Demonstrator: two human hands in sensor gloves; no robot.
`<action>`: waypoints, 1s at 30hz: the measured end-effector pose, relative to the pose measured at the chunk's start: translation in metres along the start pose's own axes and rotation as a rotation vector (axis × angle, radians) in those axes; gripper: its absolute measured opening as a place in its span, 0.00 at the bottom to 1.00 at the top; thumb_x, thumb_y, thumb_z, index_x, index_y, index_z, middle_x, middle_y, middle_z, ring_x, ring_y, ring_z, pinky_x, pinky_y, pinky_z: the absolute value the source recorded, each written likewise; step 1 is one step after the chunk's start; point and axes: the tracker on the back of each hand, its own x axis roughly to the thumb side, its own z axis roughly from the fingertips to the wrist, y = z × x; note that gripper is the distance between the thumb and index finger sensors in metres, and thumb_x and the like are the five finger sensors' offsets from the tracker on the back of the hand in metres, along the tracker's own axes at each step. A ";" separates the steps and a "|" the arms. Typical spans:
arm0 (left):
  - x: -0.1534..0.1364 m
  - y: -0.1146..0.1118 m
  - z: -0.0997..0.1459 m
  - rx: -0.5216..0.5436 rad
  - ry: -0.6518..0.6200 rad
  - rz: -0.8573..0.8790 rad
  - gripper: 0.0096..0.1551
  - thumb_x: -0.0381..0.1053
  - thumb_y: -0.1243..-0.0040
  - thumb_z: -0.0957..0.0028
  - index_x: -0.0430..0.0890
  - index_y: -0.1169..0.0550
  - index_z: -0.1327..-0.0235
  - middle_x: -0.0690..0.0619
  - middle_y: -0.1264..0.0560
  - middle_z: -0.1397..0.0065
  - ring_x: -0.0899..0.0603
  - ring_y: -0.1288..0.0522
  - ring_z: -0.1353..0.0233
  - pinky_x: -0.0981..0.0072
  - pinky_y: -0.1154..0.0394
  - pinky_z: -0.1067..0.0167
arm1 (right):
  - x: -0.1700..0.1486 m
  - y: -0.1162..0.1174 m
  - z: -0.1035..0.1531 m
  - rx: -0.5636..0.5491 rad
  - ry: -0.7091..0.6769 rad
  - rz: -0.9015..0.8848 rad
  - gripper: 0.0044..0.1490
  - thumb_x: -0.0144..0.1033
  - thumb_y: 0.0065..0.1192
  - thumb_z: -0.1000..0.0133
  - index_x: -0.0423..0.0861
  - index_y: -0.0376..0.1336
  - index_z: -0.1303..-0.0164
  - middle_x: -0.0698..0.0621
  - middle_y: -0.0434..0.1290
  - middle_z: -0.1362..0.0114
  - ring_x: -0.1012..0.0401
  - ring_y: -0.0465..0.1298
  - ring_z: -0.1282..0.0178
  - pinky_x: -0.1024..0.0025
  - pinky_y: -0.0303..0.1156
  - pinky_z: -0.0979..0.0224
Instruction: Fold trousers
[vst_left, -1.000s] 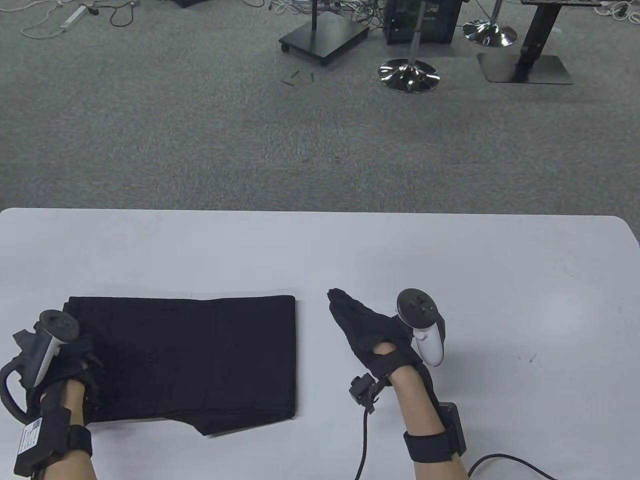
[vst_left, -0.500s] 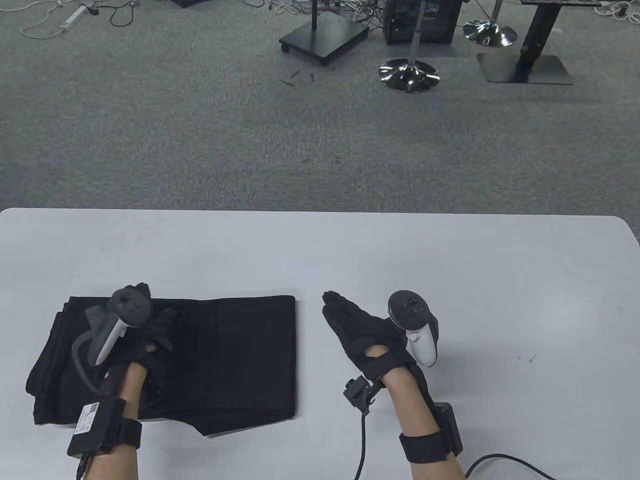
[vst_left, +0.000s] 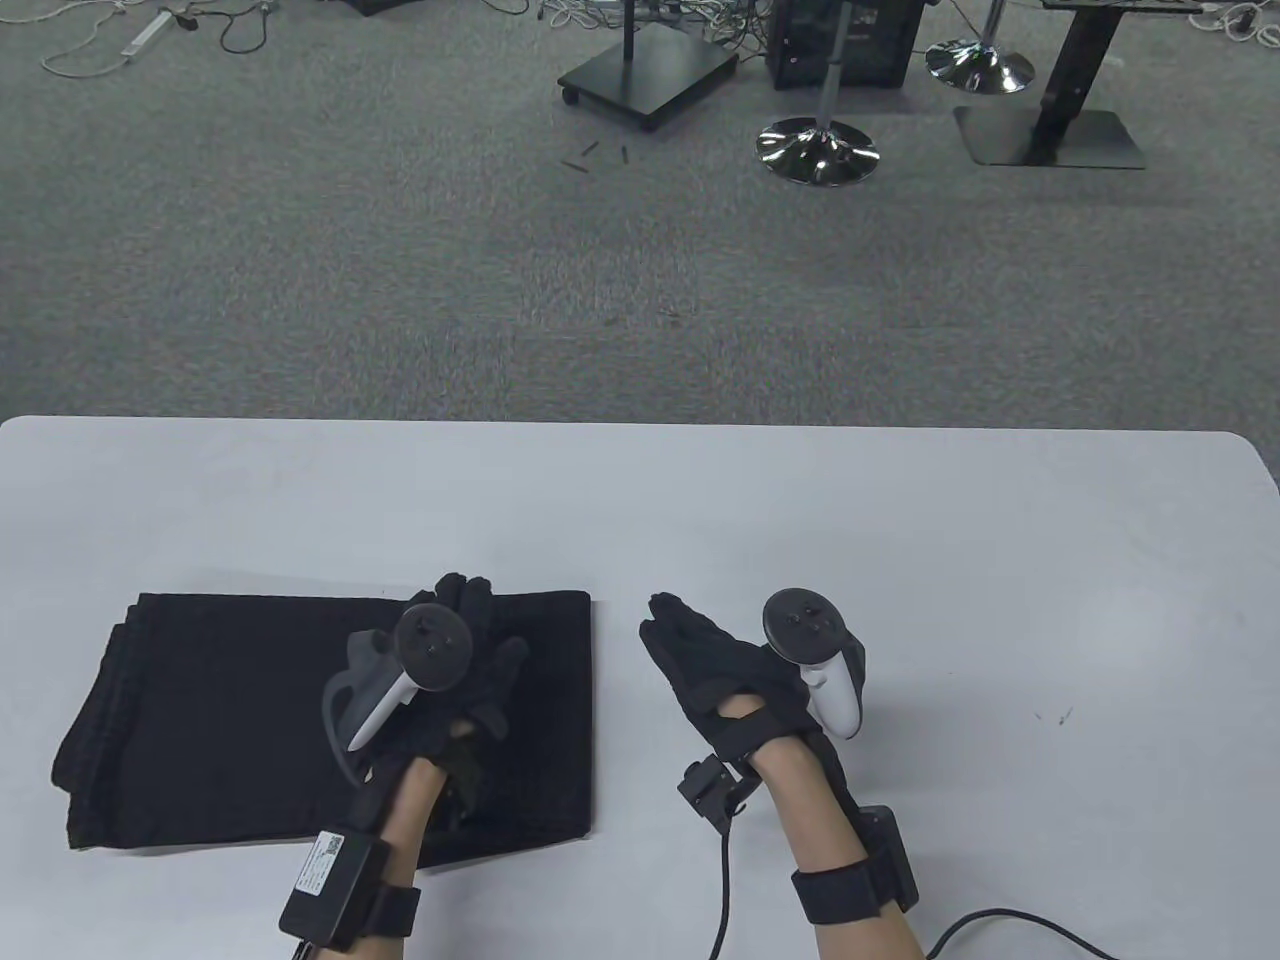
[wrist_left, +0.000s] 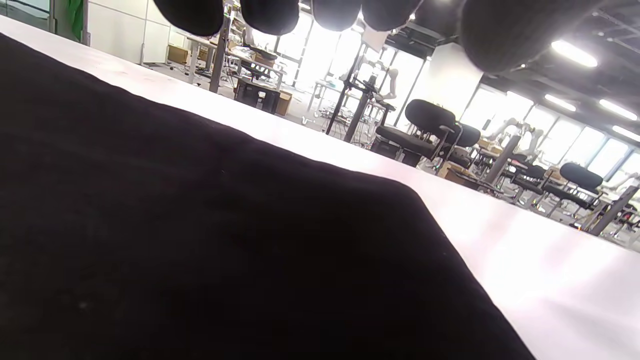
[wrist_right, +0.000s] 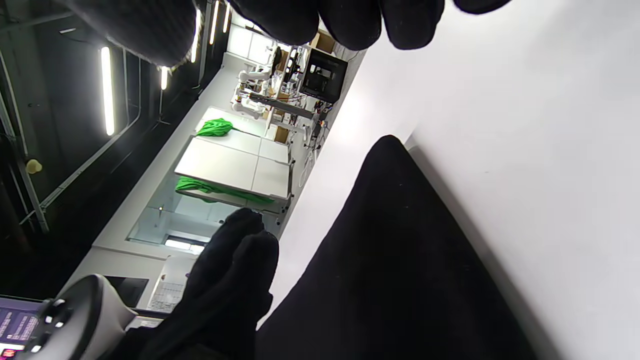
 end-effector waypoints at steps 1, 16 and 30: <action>0.000 0.001 0.002 0.001 -0.004 -0.004 0.47 0.75 0.49 0.40 0.62 0.50 0.12 0.63 0.54 0.09 0.40 0.51 0.07 0.36 0.45 0.17 | -0.001 0.001 0.000 0.001 0.010 0.009 0.43 0.61 0.50 0.37 0.47 0.49 0.18 0.41 0.52 0.14 0.38 0.54 0.17 0.33 0.52 0.22; -0.011 0.006 0.017 0.073 -0.043 0.115 0.45 0.73 0.45 0.42 0.60 0.43 0.14 0.60 0.49 0.10 0.40 0.46 0.09 0.36 0.43 0.18 | -0.021 0.051 -0.014 -0.003 0.126 0.298 0.45 0.60 0.56 0.38 0.48 0.45 0.19 0.42 0.56 0.17 0.41 0.64 0.23 0.41 0.62 0.27; -0.003 0.012 0.019 0.053 -0.078 0.133 0.45 0.72 0.46 0.41 0.59 0.43 0.14 0.60 0.48 0.10 0.39 0.45 0.10 0.36 0.42 0.18 | -0.004 0.092 -0.055 -0.099 0.313 0.559 0.44 0.55 0.61 0.39 0.48 0.47 0.20 0.45 0.68 0.27 0.47 0.74 0.36 0.48 0.70 0.35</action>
